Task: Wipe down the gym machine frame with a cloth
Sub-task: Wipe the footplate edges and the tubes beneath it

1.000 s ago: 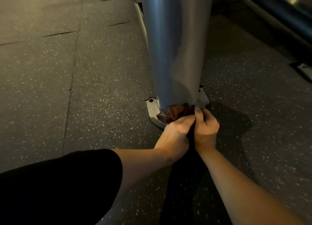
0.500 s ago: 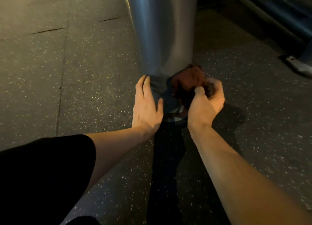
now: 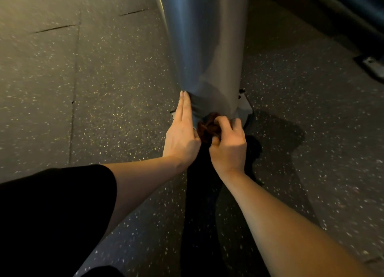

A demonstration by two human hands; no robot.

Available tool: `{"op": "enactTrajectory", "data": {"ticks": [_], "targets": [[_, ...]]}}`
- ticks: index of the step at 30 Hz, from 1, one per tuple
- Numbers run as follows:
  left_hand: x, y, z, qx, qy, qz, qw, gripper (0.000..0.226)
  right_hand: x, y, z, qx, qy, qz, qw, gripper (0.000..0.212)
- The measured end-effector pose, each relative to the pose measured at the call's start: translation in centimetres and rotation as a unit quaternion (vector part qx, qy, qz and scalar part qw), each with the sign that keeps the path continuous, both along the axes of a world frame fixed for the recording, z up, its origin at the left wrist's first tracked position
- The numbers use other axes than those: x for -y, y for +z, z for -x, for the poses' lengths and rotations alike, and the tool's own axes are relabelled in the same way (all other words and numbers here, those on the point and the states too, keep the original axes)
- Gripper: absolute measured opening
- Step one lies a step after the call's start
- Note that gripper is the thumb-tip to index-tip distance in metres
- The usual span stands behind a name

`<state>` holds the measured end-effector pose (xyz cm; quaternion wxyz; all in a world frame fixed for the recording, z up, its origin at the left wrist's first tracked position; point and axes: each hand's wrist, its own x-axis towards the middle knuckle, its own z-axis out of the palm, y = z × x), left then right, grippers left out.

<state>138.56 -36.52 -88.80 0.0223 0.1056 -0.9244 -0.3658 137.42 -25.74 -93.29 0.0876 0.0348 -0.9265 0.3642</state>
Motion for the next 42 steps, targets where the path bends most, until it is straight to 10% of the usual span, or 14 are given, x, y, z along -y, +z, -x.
{"op": "enactTrajectory", "data": {"ticks": [6,20,31,36,42], "targets": [[-0.1,-0.2,0.0,0.001,0.003,-0.015,1.000,0.093,-2.0,2.3,3.5,0.053,-0.228,0.125,0.964,0.036],[-0.6,-0.8,0.2,0.005,0.007,0.010,1.000,0.085,1.0,0.7,0.5,0.078,-0.133,0.180,0.971,0.037],[2.1,-2.0,1.2,-0.044,0.166,-0.023,0.985,0.027,5.6,2.9,-0.5,0.082,-0.036,0.366,0.926,0.039],[2.2,0.7,4.3,-0.105,0.358,-0.054,0.926,0.029,4.7,3.9,1.9,-0.065,-0.168,0.271,0.945,0.034],[-0.1,-0.4,4.2,-0.068,0.193,-0.106,0.973,0.051,2.9,1.2,2.3,-0.036,-0.138,0.224,0.964,0.054]]}}
